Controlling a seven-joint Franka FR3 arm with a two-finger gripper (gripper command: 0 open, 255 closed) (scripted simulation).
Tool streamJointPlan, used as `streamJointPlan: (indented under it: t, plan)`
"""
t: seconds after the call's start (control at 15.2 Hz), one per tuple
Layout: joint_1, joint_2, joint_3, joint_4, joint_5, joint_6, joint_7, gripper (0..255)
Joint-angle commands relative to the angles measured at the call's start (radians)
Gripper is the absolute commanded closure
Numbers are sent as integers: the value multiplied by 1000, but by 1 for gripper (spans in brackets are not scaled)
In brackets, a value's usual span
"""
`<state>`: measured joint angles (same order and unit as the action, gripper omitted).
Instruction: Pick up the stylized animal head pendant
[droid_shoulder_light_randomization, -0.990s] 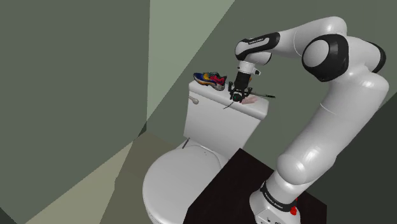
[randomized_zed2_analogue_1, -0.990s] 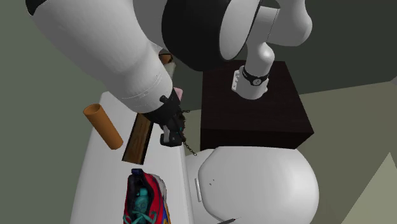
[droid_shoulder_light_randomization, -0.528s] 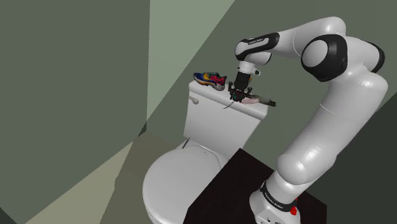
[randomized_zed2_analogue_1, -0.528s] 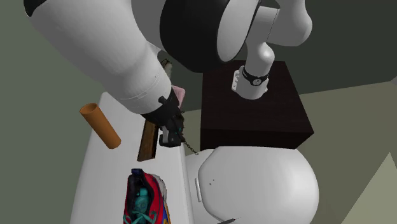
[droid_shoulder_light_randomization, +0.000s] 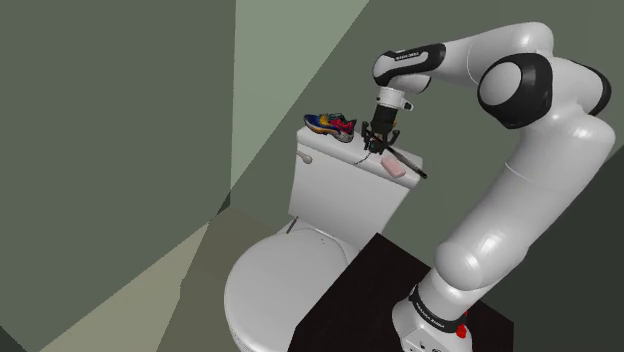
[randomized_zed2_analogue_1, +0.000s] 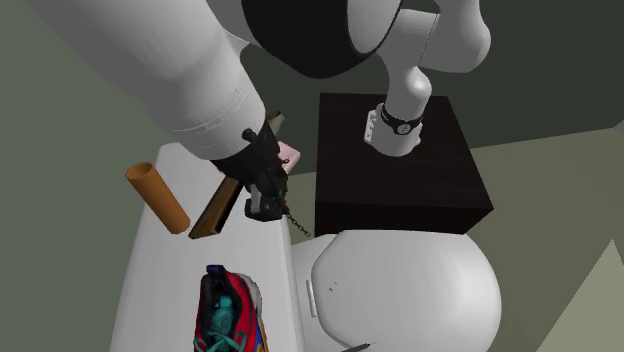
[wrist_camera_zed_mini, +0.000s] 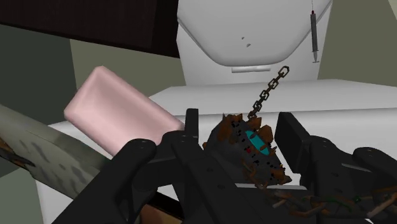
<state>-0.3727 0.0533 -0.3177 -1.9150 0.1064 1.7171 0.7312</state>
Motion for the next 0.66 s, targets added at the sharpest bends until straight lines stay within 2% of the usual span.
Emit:
streamJointPlan:
  t: [0.0,0.46,0.59]
  plan:
    - [0,-9,-1,17,-3,-25,3,255]
    - [0,-23,-1,95,-8,-116,13,255]
    - [0,-23,-1,97,-8,-118,13,255]
